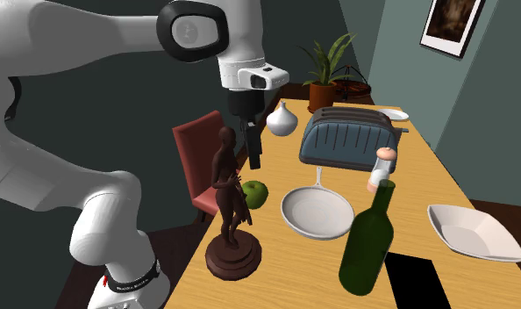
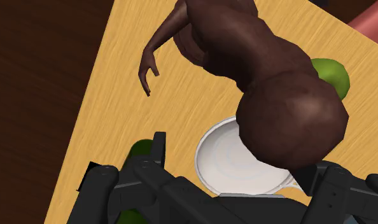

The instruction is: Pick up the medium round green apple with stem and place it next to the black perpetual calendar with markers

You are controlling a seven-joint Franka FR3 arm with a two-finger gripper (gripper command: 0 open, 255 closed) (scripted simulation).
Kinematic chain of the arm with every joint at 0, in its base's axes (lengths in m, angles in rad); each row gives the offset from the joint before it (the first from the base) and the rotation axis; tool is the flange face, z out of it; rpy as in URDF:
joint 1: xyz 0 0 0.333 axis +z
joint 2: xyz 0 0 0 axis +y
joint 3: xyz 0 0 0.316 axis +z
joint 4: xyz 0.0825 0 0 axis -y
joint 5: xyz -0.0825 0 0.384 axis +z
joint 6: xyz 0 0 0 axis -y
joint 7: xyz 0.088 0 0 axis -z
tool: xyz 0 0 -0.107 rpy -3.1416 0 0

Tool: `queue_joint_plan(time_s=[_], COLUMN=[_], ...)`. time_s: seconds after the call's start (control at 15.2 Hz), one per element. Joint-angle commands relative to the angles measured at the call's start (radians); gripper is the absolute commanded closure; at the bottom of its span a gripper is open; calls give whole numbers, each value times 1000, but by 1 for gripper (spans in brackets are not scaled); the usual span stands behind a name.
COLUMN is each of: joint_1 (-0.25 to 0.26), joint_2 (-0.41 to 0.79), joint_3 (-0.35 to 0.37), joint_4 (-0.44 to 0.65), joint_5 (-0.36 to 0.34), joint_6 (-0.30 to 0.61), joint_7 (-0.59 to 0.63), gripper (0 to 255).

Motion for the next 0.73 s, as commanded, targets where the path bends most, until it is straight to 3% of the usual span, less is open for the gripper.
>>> queue_joint_plan(time_s=[0.0,0.66], joint_1=[0,64], joint_2=[0,168], joint_3=[0,106], joint_4=[0,-91], joint_5=[0,132], joint_6=[0,164], joint_7=[0,154], gripper=[0,0])
